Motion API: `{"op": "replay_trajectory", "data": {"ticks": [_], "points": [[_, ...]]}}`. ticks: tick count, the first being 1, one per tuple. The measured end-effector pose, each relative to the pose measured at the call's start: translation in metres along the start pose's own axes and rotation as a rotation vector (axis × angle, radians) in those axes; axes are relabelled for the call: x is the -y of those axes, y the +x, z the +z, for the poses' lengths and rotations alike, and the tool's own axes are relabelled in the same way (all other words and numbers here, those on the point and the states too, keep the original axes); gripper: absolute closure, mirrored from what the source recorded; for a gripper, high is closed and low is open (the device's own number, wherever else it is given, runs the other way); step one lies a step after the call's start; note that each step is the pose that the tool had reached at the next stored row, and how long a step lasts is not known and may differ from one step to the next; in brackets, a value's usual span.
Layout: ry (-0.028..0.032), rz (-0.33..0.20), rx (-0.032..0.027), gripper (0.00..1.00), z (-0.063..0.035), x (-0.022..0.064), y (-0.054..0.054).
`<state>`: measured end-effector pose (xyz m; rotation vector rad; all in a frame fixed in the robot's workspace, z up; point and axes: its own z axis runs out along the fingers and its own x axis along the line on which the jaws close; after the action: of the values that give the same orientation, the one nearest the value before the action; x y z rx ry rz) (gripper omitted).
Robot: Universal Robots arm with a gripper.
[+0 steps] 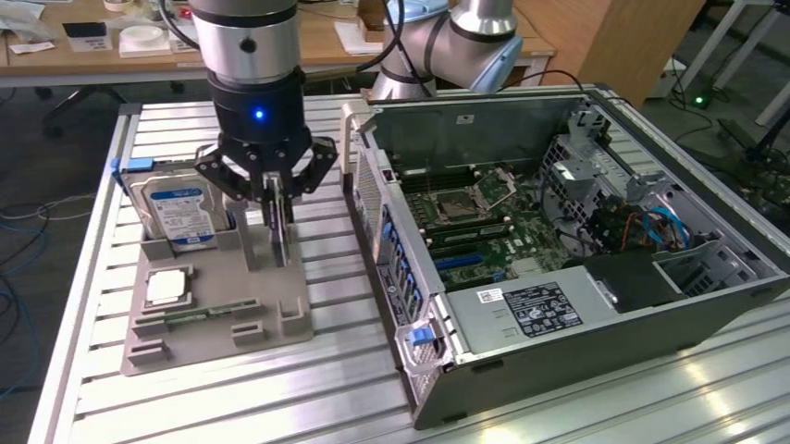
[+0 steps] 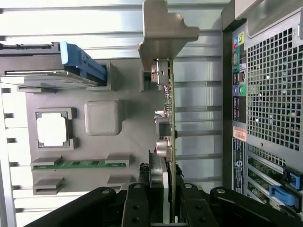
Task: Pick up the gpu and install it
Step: 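Pick up the gpu and move the gpu toward the slot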
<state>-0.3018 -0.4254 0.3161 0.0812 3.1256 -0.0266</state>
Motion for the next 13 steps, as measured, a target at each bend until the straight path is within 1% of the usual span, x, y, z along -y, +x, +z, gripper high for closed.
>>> {"op": "replay_trajectory", "data": {"ticks": [1,5,7,9,13], "points": [[0.0018,-0.003,-0.002,0.72,-0.0003,-0.0002,0.0],[0.0022,-0.01,-0.0122,0.72,-0.0007,-0.0008,0.0002],[0.0026,-0.012,-0.0158,0.72,-0.001,-0.0008,0.0002],[0.0028,-0.012,-0.0174,0.72,-0.0022,-0.0008,0.0],[0.0025,-0.012,-0.0173,0.72,-0.0091,-0.0007,-0.0001]]}}
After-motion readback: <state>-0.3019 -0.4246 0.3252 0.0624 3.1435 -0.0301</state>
